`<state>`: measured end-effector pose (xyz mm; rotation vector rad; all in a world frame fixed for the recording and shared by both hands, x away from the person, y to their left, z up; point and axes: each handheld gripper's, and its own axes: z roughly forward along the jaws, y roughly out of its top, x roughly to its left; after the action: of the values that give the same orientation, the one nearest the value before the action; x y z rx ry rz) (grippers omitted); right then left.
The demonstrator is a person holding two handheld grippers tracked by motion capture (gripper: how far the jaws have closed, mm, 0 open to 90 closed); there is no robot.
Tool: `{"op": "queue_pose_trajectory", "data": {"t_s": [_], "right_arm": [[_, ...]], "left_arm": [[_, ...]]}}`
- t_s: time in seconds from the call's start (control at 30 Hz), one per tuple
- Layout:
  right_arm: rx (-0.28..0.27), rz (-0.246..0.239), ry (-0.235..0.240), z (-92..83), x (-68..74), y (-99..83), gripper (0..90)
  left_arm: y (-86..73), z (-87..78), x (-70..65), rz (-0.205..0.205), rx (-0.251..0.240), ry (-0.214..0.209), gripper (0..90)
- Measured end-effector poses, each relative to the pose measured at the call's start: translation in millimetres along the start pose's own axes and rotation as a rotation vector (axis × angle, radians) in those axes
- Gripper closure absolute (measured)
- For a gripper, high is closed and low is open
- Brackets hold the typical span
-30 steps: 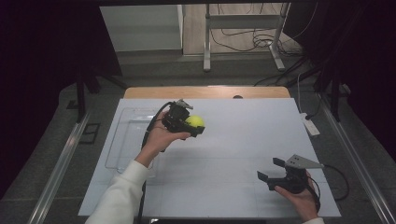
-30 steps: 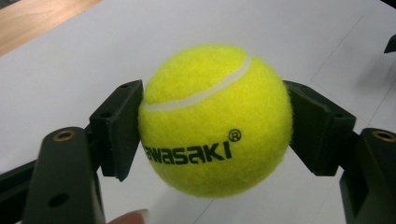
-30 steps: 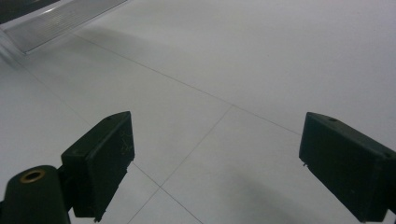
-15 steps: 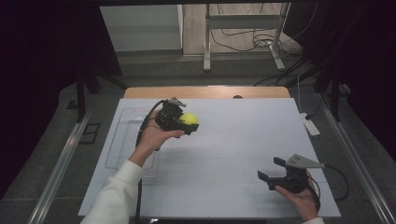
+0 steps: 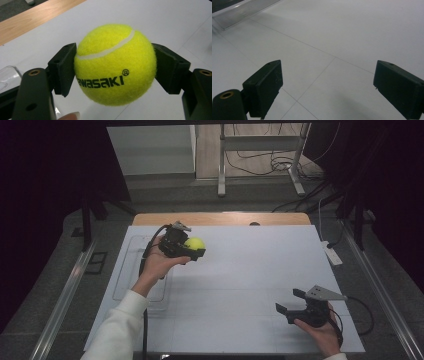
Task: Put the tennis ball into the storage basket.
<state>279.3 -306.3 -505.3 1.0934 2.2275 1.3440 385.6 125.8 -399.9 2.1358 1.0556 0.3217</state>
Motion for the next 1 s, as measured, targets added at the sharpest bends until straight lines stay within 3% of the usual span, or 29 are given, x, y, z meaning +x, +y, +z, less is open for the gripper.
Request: {"op": "queue_pose_trajectory", "data": {"t_s": [0.47, 1.0], "right_arm": [[0.001, 0.0, 0.002, 0.0, -0.3, -0.3, 9.0], [0.001, 0.002, 0.0, -0.2, -0.7, -0.5, 9.1]], "left_arm": [[-2.7, -5.7, 13.8, -0.031, -0.012, 0.028, 26.7], [-9.3, -14.3, 37.3, -0.097, -0.039, 0.083, 26.7]]}}
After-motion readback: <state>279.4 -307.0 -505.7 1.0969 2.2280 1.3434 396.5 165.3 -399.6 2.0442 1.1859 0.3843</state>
